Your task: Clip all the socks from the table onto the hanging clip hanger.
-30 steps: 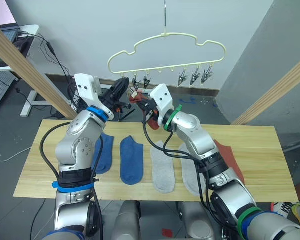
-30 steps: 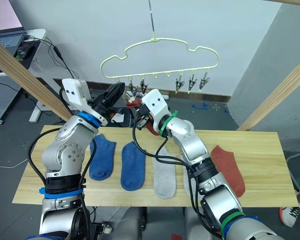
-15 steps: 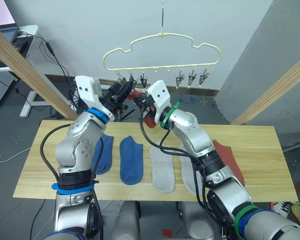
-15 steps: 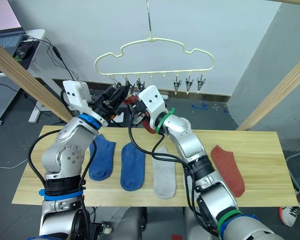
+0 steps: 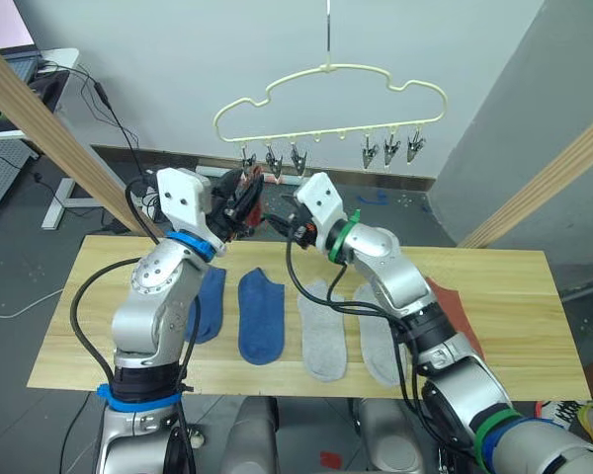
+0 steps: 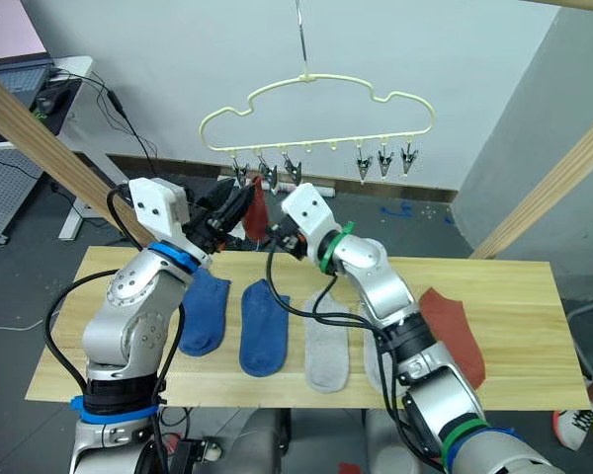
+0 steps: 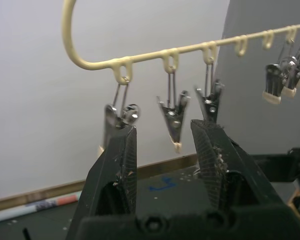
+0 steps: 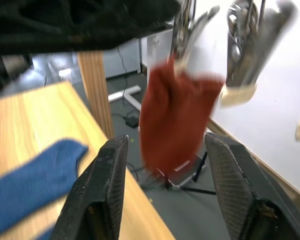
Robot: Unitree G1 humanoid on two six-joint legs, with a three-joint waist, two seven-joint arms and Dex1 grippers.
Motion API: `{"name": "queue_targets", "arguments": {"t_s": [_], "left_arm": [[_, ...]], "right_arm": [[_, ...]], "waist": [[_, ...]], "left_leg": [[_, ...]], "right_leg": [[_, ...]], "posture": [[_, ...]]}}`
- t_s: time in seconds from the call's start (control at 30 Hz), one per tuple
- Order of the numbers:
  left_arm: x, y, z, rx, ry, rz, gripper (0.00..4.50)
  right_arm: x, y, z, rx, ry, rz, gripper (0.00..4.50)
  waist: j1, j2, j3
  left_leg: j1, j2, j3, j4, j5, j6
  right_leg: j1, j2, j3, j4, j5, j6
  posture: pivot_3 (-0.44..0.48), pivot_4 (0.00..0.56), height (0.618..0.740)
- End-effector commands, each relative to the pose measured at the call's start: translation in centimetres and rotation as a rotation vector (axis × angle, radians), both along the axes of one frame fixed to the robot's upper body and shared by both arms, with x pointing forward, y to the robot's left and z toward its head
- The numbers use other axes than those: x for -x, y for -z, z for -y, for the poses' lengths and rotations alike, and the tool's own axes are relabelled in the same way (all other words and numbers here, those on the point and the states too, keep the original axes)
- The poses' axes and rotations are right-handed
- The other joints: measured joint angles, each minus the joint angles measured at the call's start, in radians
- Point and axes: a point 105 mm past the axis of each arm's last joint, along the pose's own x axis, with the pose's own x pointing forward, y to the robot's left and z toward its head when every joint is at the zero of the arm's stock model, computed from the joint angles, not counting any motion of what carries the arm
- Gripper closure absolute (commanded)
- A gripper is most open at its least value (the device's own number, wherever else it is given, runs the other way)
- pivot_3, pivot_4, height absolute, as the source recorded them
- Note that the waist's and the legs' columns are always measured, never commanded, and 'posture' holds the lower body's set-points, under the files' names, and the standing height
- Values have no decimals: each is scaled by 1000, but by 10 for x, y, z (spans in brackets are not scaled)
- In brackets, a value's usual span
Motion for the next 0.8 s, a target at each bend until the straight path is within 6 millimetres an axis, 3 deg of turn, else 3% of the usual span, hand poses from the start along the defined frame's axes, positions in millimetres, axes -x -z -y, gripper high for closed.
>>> {"name": "queue_targets", "arguments": {"t_s": [0.03,0.27,0.43,0.6,0.8], "left_arm": [[10,-11,12,-29,-11,104,2601],[-2,-2,18,-34,-82,128,2601],[-17,-2,16,-9,-131,141,2601],[-28,-2,21,1,-133,152,2601],[-40,-5,13,9,-195,165,2601]], "right_arm": [[16,-15,9,8,-47,60,1972],[37,-31,39,52,-63,102,1972],[40,-35,58,62,-23,93,1972],[41,-40,66,53,0,90,1972],[50,-46,71,52,-40,89,1972]], "waist": [[2,0,0],[4,0,0],[7,0,0],[3,0,0],[-11,0,0]], "left_leg": [[0,0,0,0,0,0],[0,0,0,2,0,0],[-1,0,-1,11,0,1],[-1,0,-2,15,0,1],[-1,0,-2,15,0,1]], "right_leg": [[0,0,0,0,0,0],[0,0,0,3,0,0],[0,0,0,9,0,0],[0,1,0,13,0,0],[0,1,0,13,0,0]], "posture": [[-184,316,740],[-210,321,740],[-224,323,740],[-245,326,740],[-264,329,740]]}}
